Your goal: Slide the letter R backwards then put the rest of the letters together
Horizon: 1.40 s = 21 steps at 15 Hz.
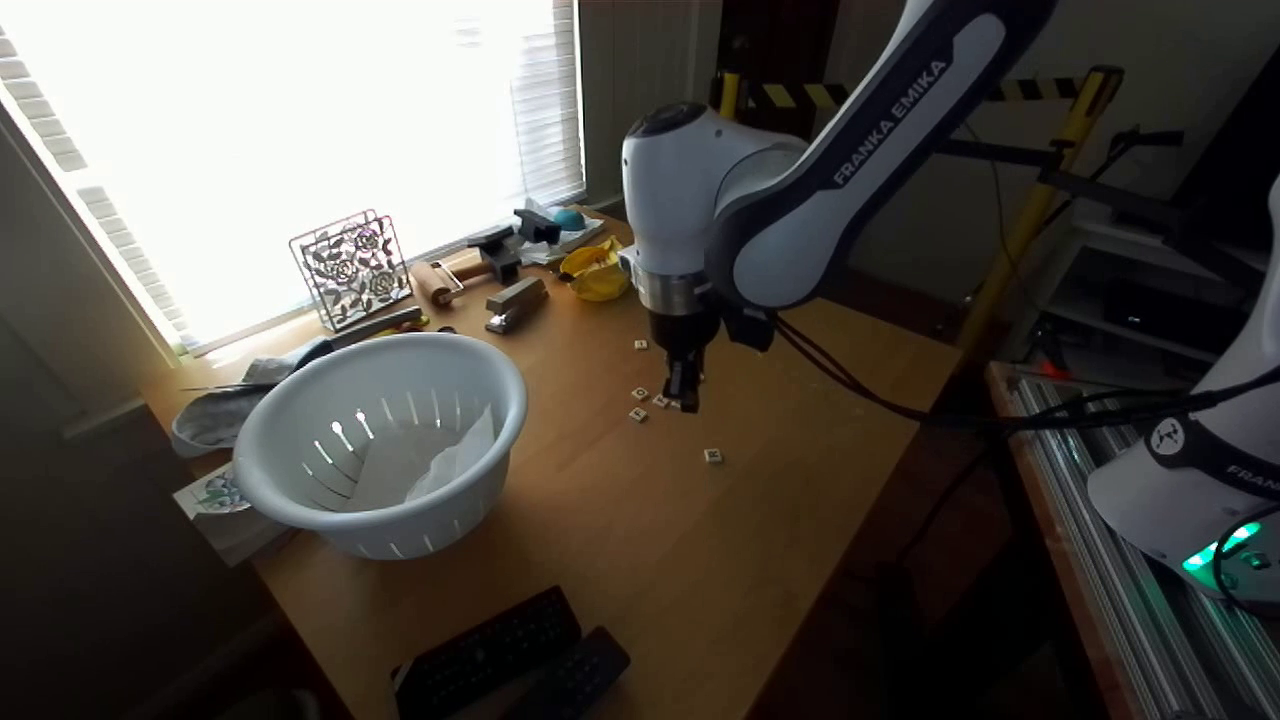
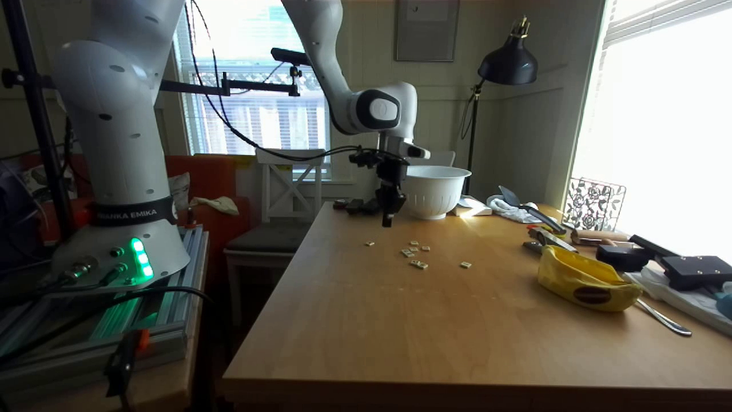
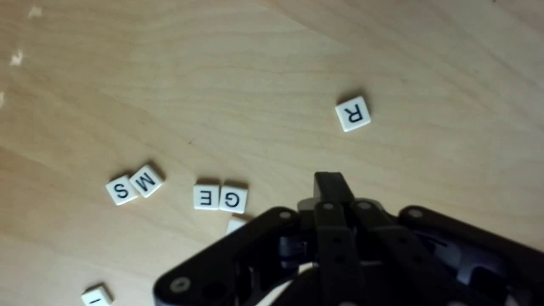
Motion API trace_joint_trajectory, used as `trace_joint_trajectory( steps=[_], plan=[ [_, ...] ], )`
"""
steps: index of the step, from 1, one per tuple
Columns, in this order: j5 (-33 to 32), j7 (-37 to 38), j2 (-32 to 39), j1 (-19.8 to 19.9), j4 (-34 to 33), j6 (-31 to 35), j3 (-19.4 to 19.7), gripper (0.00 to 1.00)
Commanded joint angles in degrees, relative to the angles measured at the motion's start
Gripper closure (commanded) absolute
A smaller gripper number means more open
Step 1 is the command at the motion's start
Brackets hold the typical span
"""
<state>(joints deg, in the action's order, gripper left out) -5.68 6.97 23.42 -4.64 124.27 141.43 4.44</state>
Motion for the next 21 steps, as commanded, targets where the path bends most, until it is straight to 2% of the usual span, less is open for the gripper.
trace_joint_trajectory(
  steps=[1, 4, 7, 12, 17, 18, 21],
  plan=[
    [0.91, -0.64, -3.27, 3.34, 1.41, 0.42, 0.4, 1.0],
    [0.87, -0.67, -2.83, 5.78, 1.01, 1.09, 1.52, 1.0],
    [-0.08, -1.15, -1.33, 7.34, 1.29, 4.55, 2.63, 1.0],
    [0.4, -5.07, 1.89, 9.59, 1.17, 8.72, 2.49, 1.0],
    [0.62, -8.46, 4.68, 10.9, 0.74, 10.36, 2.12, 1.0],
    [0.09, -6.37, 3.82, 9.71, 0.83, 8.95, 2.97, 1.0],
    [0.08, -6.46, 4.16, 9.72, 0.78, 9.03, 3.01, 0.99]
  ],
)
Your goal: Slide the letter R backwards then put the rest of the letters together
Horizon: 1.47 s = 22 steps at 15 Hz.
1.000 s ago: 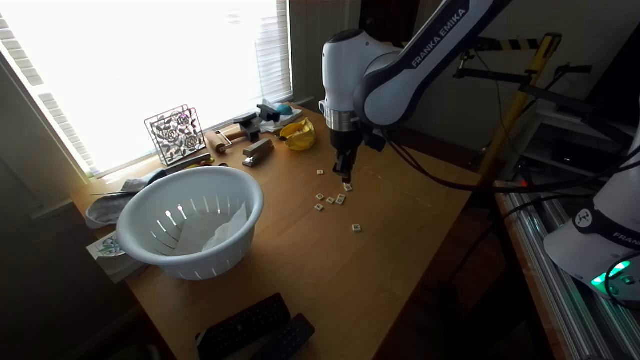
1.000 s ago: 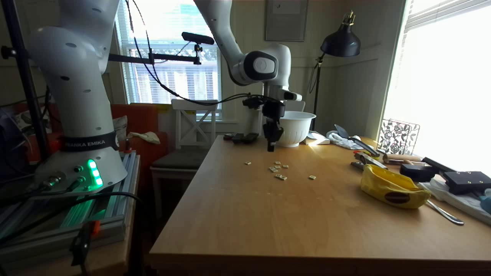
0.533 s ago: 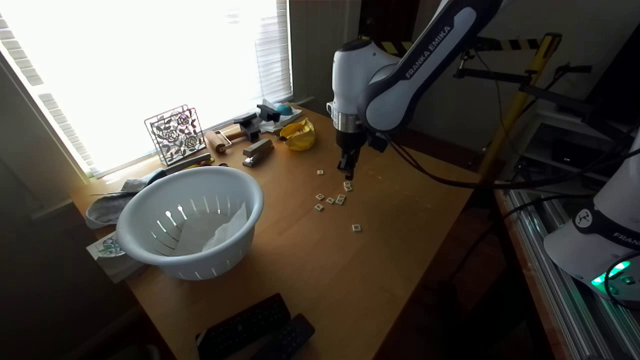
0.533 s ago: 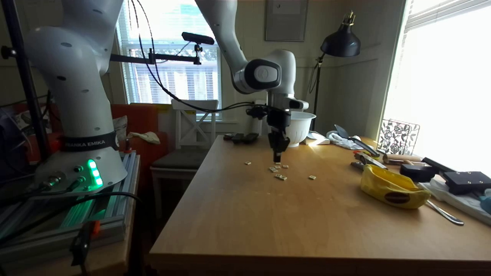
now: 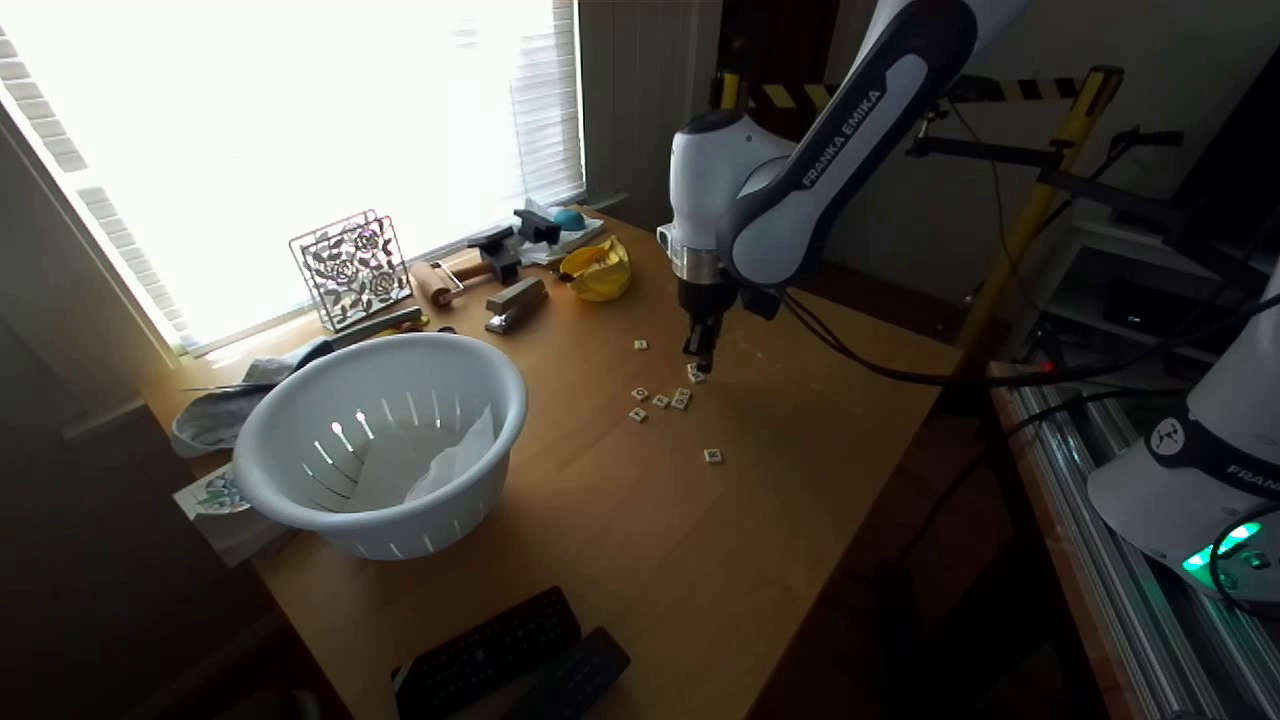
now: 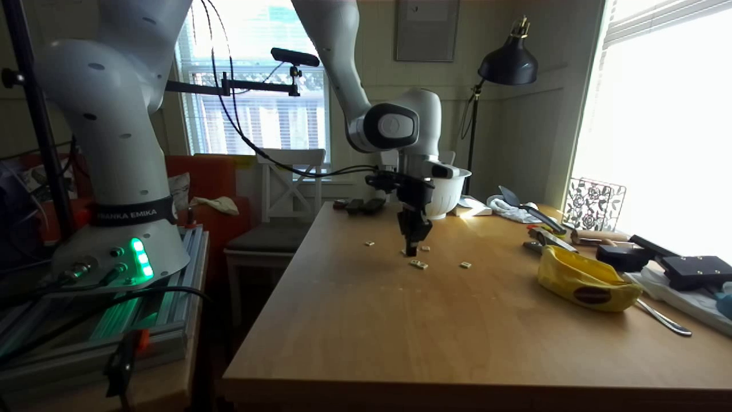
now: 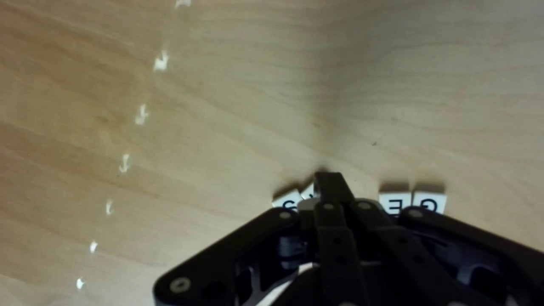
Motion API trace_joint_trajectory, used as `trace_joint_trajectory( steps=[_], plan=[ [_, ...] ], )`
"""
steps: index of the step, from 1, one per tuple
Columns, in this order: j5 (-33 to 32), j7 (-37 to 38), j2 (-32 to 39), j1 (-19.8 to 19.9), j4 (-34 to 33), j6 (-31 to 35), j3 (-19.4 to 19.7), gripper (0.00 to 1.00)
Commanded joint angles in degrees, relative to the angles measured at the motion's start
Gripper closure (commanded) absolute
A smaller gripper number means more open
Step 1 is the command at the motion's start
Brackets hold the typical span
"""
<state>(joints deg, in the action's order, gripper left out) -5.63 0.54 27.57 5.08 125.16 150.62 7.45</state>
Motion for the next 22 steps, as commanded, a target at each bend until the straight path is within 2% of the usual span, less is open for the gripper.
trace_joint_trajectory(
  steps=[1, 15, 22],
  plan=[
    [0.03, -0.03, 0.0, -0.02, -0.13, -0.15, 0.0, 0.99],
    [0.41, -4.04, 1.75, 1.27, -1.52, -0.07, -1.18, 1.0],
    [1.87, -6.35, 3.85, 3.32, -3.29, -0.06, -2.77, 1.0]
  ],
)
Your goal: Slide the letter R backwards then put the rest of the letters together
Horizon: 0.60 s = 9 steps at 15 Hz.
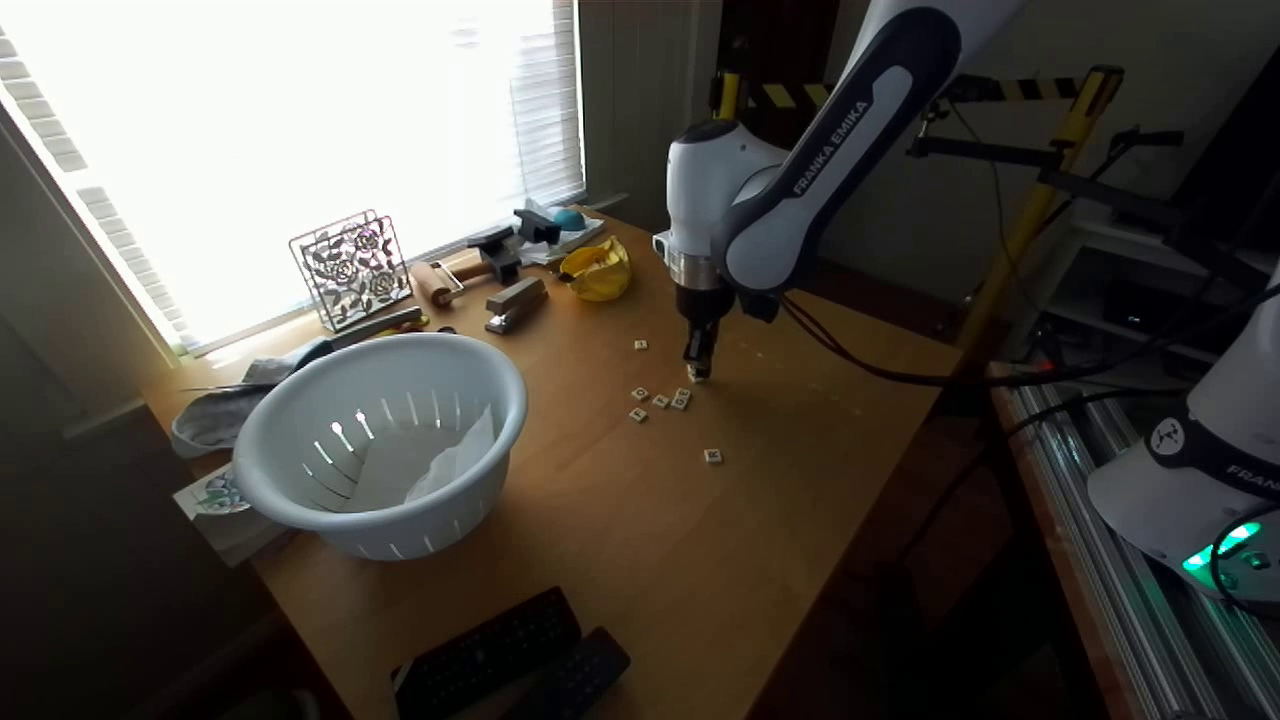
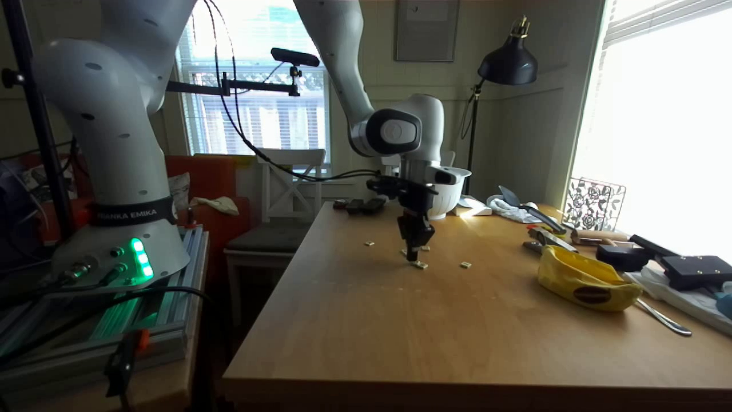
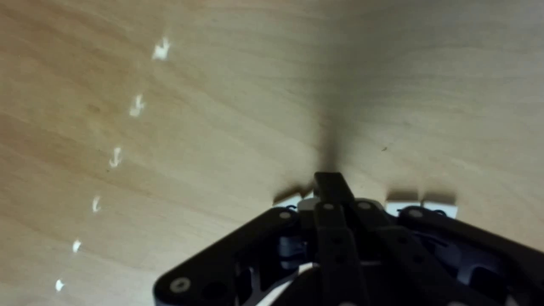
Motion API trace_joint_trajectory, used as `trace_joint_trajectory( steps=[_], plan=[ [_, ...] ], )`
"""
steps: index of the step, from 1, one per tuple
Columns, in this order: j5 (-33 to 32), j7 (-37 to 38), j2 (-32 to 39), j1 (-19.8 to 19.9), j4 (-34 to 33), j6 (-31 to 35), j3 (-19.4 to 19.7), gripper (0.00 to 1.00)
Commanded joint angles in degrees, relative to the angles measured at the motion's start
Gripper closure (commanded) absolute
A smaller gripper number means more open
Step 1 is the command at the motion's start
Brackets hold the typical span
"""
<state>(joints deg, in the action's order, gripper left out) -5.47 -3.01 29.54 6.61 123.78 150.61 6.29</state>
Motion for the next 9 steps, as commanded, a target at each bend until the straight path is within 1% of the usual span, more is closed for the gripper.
trace_joint_trajectory(
  steps=[1, 7, 9],
  plan=[
    [1.82, -3.55, 2.16, 2.15, -2.19, -0.09, -2.03, 1.0],
    [1.39, -5.77, 2.97, 2.89, -3.32, -0.72, -2.68, 1.0],
    [1.34, -4.92, 3.16, 2.4, -3.54, -1.88, -2.36, 1.0]
  ],
)
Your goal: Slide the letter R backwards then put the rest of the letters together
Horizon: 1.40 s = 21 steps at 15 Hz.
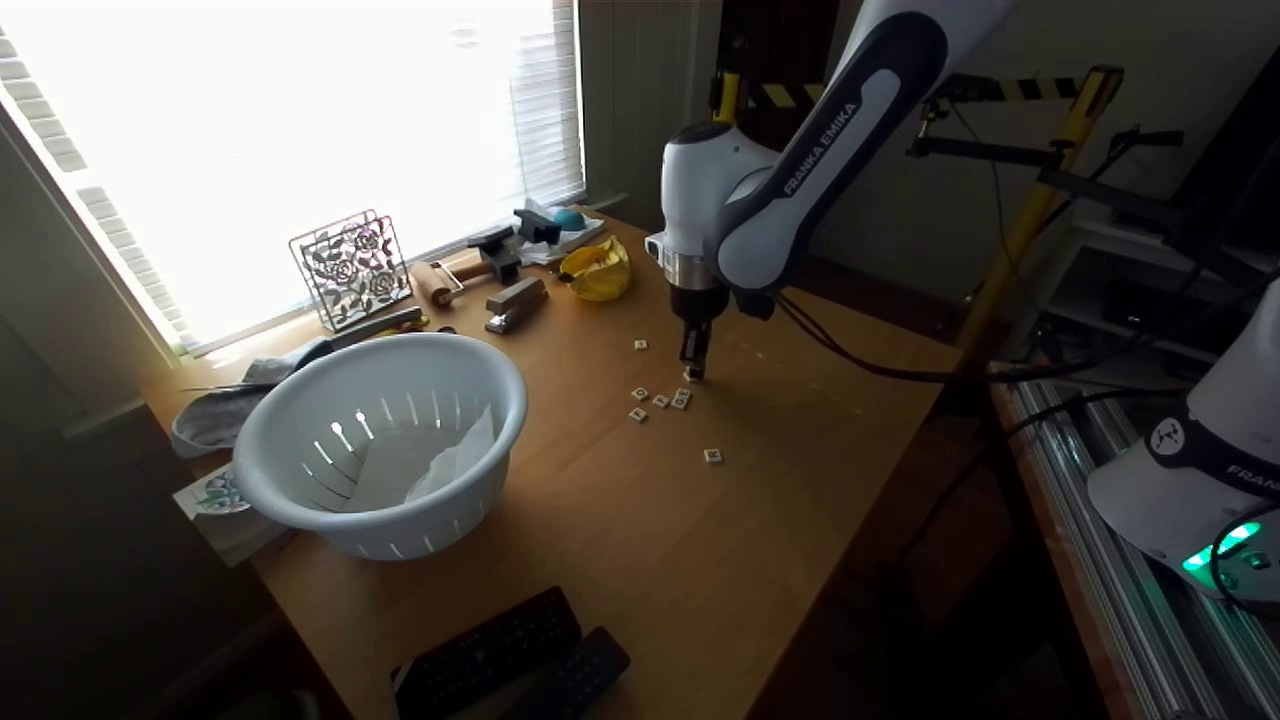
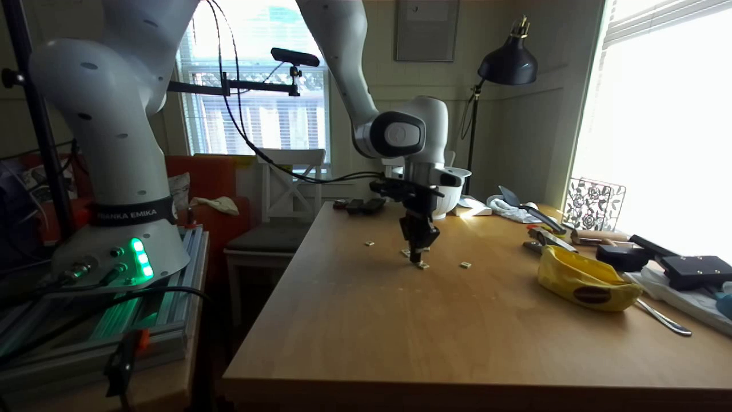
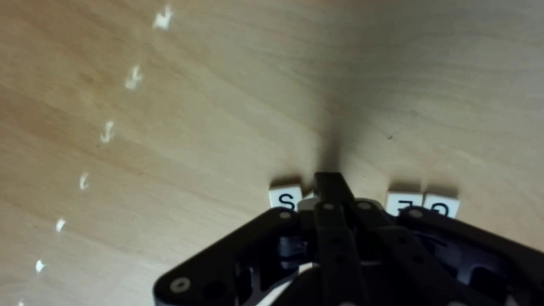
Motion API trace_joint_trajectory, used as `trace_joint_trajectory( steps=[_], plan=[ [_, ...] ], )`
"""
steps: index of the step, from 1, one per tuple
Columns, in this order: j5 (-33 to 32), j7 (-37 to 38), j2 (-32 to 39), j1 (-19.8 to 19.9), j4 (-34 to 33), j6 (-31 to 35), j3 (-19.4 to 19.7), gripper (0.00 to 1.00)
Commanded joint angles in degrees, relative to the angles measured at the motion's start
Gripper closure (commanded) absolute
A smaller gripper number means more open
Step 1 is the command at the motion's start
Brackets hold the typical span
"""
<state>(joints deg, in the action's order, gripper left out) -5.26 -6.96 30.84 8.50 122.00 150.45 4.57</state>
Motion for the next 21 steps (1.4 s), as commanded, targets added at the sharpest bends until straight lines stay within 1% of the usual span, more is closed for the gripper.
trace_joint_trajectory(
  steps=[1, 5, 7, 13, 21],
  plan=[
    [1.24, 0.48, 1.93, -0.01, -1.73, -2.3, -0.23, 1.0],
    [2.82, 3.14, 2.11, -0.24, -2.35, -5.04, -0.31, 1.0],
    [4.74, 4.8, 2.37, 0.03, -2.99, -5.93, -0.65, 1.0],
    [10.21, 7.92, 3.1, 0.08, -4.0, -6.36, -1.16, 1.0],
    [12.7, 13.5, 3.78, -0.67, -5.48, -7.6, -0.73, 1.0]
  ],
)
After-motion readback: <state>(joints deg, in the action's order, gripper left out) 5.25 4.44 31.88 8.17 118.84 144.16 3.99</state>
